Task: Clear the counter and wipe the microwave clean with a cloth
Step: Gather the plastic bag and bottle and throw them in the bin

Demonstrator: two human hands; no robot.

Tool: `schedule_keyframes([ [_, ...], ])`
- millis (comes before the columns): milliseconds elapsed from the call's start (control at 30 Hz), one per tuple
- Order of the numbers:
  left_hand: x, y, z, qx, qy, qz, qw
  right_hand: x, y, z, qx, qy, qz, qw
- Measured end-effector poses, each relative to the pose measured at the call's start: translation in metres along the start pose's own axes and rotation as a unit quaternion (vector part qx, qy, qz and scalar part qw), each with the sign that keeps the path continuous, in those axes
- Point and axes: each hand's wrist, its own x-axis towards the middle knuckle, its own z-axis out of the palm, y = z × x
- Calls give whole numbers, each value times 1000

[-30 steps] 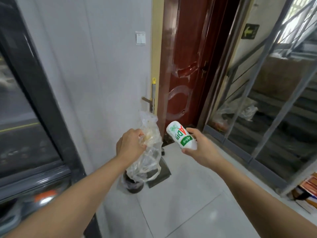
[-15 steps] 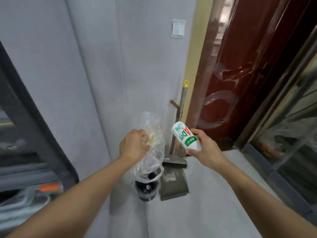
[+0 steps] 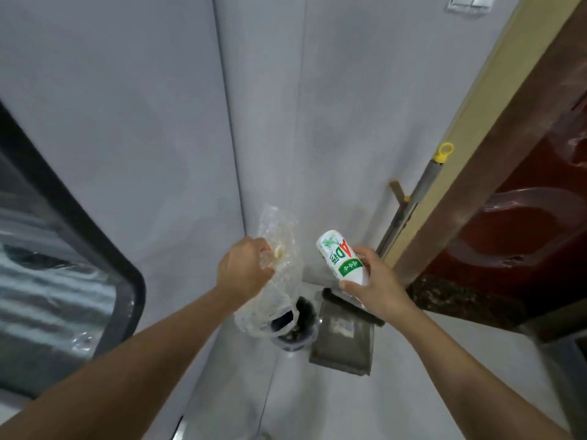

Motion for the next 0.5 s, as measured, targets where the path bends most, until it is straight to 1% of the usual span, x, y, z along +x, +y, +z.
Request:
schedule_keyframes([
  [133, 26, -23, 27, 10, -22, -37, 999, 40, 13, 20, 5, -37, 18, 999],
  [333, 72, -56, 81, -2, -65, -59, 996, 99, 35, 51, 21, -46, 45, 998],
  [500, 99, -85, 141, -3, -131, -76, 988, 137, 76, 83, 30, -47, 89, 994],
])
